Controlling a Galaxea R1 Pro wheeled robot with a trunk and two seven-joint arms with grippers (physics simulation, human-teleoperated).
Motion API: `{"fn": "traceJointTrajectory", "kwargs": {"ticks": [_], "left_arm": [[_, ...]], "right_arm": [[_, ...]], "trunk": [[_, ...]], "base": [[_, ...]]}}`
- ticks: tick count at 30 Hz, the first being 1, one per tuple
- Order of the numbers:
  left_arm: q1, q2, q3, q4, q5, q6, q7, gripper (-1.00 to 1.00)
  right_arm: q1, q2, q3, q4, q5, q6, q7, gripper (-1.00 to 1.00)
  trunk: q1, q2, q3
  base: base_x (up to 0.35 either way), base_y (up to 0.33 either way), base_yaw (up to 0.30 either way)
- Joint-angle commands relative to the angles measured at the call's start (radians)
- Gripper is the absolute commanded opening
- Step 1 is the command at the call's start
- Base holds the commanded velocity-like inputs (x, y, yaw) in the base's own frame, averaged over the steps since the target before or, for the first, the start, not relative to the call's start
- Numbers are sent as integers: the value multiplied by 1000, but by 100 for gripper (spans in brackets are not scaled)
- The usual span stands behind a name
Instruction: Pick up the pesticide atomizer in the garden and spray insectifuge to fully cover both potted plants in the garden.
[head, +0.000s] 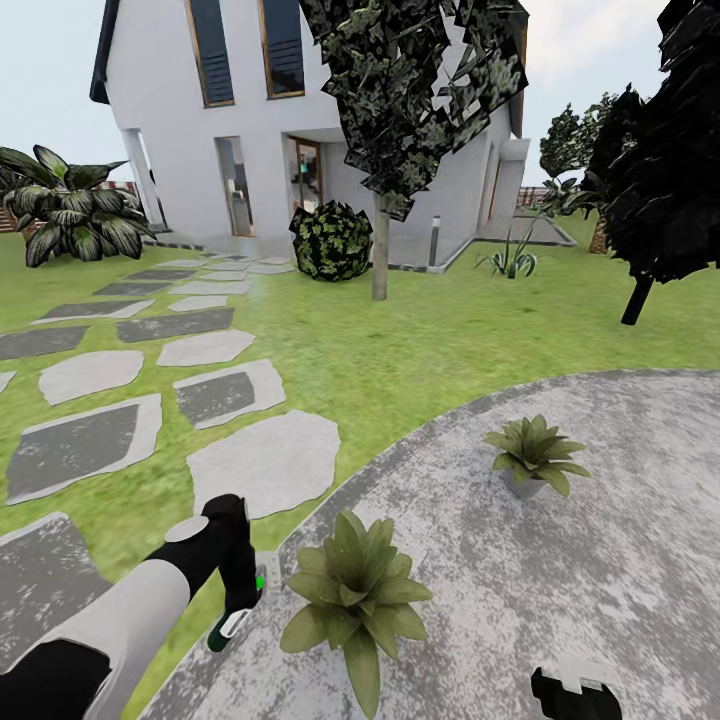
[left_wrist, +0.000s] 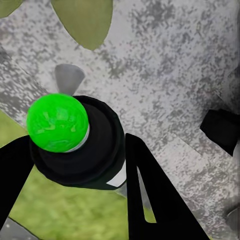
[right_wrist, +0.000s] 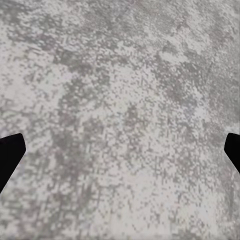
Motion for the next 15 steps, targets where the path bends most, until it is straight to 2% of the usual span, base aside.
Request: {"fn": "traceJointTrajectory", "kwargs": {"ticks": [1,8,15], "left_arm": [[-1,1,-6,-2,2,11,-5,-100],[-1,-1,-4,-16,1,19,-2,-100],[-1,2,-2,-17,1,19,-6,-100]], "right_arm": [[-1,0,-9,2,10,-3,-3,100],[-1,1,-9,2,9,-4,-3,100],[-1,1,-9,1,9,-4,-4,100]], "trunk": [[0,0,-1],[0,0,-6],[27,-49,-35]], "base": [[0,0,-52],[0,0,-100],[0,0,-5]]}}
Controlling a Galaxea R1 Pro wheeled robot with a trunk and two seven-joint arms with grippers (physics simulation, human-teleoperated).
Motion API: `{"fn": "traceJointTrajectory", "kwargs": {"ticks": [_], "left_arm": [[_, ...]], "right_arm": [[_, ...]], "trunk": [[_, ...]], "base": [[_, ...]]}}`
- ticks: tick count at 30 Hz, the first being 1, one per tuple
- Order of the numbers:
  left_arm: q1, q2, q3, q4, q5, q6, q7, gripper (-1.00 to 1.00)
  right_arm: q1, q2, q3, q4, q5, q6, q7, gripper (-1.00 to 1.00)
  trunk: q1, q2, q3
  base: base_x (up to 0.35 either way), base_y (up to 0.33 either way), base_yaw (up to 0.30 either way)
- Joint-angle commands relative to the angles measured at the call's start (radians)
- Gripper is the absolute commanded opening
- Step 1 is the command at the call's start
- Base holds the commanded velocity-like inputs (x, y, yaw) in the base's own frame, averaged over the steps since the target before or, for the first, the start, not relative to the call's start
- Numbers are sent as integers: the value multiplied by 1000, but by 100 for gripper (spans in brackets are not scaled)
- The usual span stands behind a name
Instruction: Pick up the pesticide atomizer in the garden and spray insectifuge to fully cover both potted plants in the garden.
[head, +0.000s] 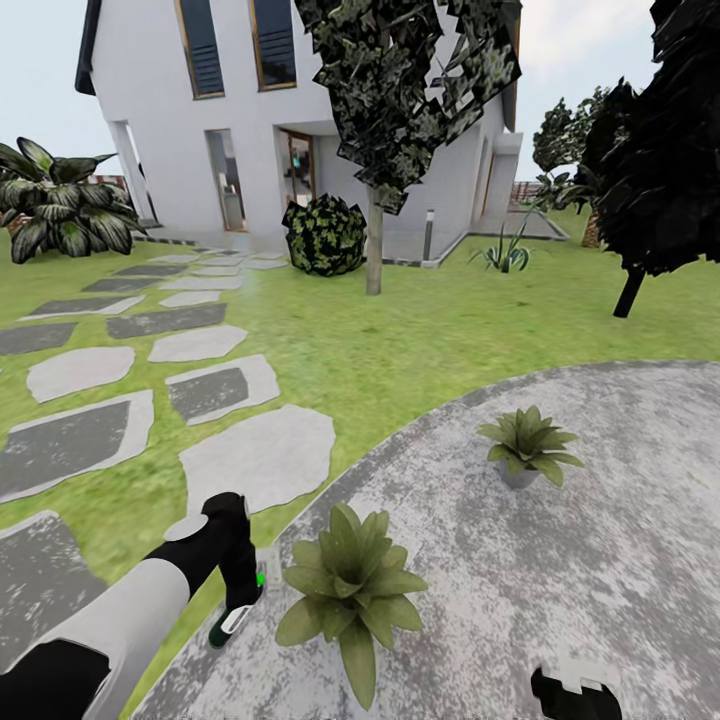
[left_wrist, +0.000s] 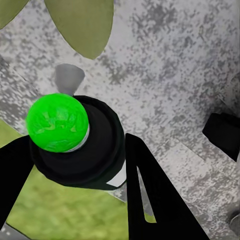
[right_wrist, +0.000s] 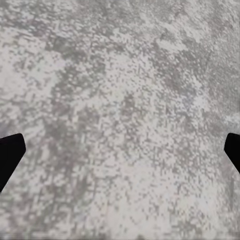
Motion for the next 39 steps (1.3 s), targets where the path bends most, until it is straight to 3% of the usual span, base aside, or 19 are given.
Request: {"fn": "traceJointTrajectory", "kwargs": {"ticks": [1,13,33,39], "left_arm": [[-1,2,-6,-2,1,10,-5,-100],[-1,10,-6,-2,1,12,-8,-100],[-2,1,-8,-3,-5,19,-4,-100],[-20,-32,-13,-6,-9,50,-13,-100]], "right_arm": [[-1,0,-8,2,10,-4,-3,100],[-1,0,-8,2,10,-4,-3,100],[-1,-5,-8,2,12,-4,-2,100],[-1,-5,-8,2,12,-4,-2,100]], "trunk": [[4,-8,-6],[46,-85,-59],[46,-85,-61],[46,-85,-61]], "base": [[0,0,0],[0,0,0],[29,28,0],[1,1,0]]}}
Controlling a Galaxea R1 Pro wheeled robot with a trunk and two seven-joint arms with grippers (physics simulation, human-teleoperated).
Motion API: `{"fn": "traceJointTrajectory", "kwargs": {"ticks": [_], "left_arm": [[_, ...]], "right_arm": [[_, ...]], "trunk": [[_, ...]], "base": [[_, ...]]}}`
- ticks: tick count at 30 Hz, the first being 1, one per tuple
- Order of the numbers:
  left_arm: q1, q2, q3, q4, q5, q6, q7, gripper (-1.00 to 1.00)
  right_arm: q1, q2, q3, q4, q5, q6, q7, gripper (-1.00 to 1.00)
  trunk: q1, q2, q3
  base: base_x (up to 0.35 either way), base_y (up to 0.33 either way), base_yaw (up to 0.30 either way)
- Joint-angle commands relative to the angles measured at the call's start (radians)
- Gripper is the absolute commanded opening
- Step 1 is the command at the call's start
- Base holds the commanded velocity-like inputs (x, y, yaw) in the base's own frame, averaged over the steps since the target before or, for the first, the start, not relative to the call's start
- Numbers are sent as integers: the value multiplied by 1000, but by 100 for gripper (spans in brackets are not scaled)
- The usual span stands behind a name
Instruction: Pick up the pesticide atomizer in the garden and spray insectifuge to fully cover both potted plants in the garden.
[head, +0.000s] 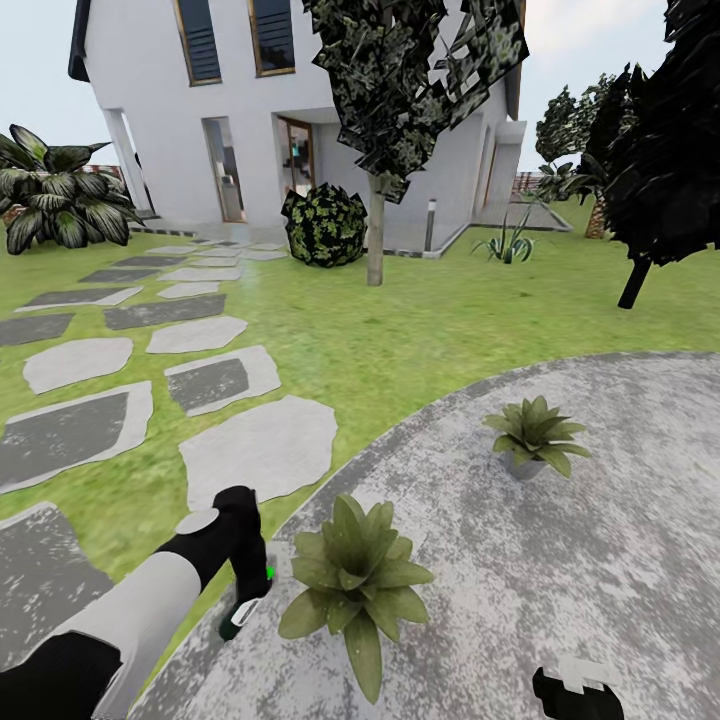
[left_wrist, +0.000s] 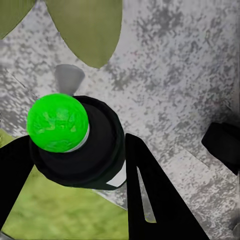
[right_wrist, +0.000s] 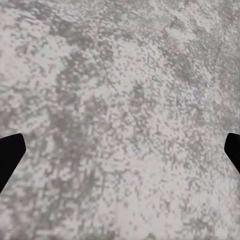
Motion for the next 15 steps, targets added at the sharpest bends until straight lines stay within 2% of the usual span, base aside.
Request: {"fn": "traceJointTrajectory", "kwargs": {"ticks": [1,3,5,7,10,12,13,15], "left_arm": [[-2,-1,-8,-1,-1,13,-5,-100],[-2,13,-12,0,-3,12,-24,-100],[0,53,-12,0,-4,6,-64,-100],[0,76,-12,0,-4,4,-73,-100],[7,89,-14,0,-5,2,-78,-100],[11,70,-14,-2,-4,4,-79,-100],[9,50,-15,-2,-5,5,-79,-100],[0,-6,-16,-4,-21,9,-79,-100]], "right_arm": [[-1,0,-8,2,10,-4,-3,100],[-1,0,-8,2,10,-4,-3,100],[-1,0,-8,2,10,-4,-3,100],[-1,0,-8,2,10,-4,-3,100],[-1,0,-8,2,10,-4,-3,100],[-1,0,-8,2,10,-4,-3,100],[-1,0,-8,2,10,-4,-3,100],[-1,0,-8,2,10,-4,-3,100]], "trunk": [[0,0,-1],[0,0,-1],[0,0,-1],[0,0,-1],[0,0,-1],[0,0,-1],[0,0,-1],[0,0,-1]], "base": [[0,0,0],[0,0,0],[0,0,0],[0,0,0],[0,0,0],[0,0,0],[0,0,0],[0,0,0]]}}
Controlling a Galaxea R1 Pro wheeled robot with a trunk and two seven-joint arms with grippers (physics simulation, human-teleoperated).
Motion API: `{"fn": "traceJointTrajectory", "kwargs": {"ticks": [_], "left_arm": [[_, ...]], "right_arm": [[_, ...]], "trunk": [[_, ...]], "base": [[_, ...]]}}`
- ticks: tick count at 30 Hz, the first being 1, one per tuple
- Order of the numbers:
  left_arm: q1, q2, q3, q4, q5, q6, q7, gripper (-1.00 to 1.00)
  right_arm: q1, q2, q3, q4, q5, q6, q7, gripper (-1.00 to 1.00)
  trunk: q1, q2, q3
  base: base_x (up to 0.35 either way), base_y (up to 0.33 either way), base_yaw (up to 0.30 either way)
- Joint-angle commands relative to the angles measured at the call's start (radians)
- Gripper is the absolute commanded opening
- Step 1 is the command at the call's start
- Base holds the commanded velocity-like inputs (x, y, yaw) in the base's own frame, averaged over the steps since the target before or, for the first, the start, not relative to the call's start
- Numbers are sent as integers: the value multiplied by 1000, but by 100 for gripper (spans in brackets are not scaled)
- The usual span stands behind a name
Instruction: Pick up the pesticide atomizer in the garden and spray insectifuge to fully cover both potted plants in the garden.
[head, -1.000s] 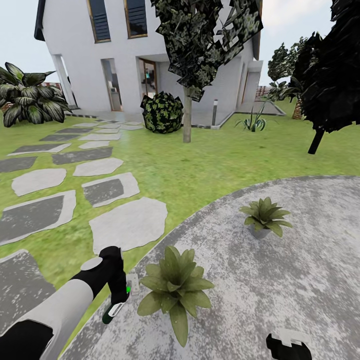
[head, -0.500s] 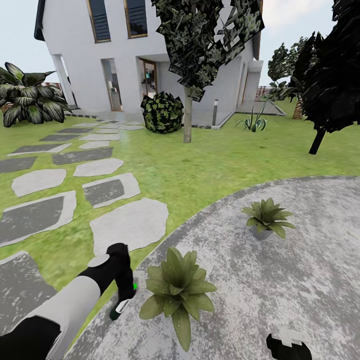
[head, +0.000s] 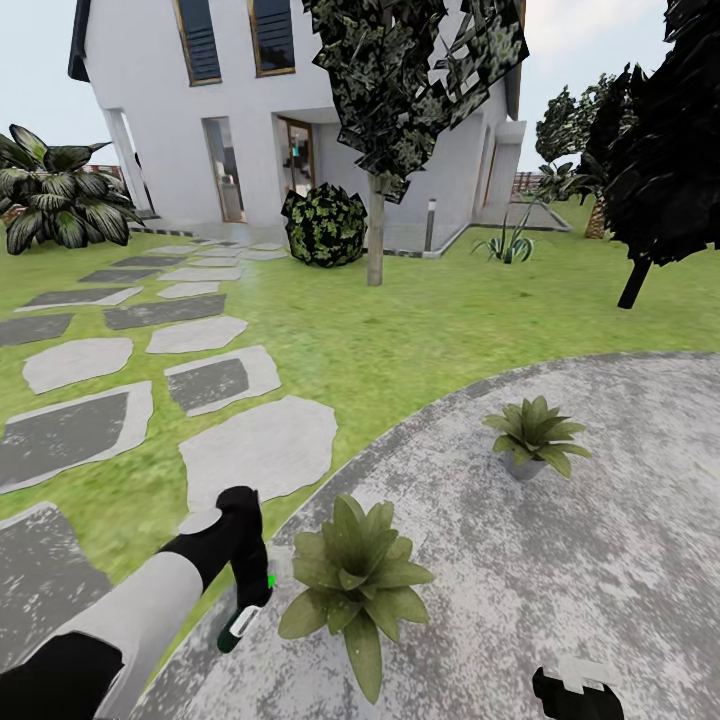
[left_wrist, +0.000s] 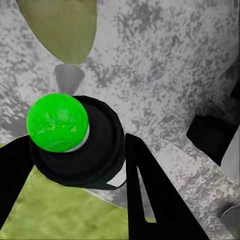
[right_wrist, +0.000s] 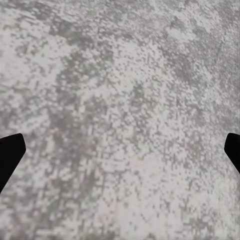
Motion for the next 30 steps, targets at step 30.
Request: {"fn": "traceJointTrajectory", "kwargs": {"ticks": [30], "left_arm": [[79,64,76,-39,34,18,102,-100]], "right_arm": [[-1,2,-9,2,10,-4,-4,100]], "trunk": [[0,0,-1]], "base": [[0,0,60]]}}
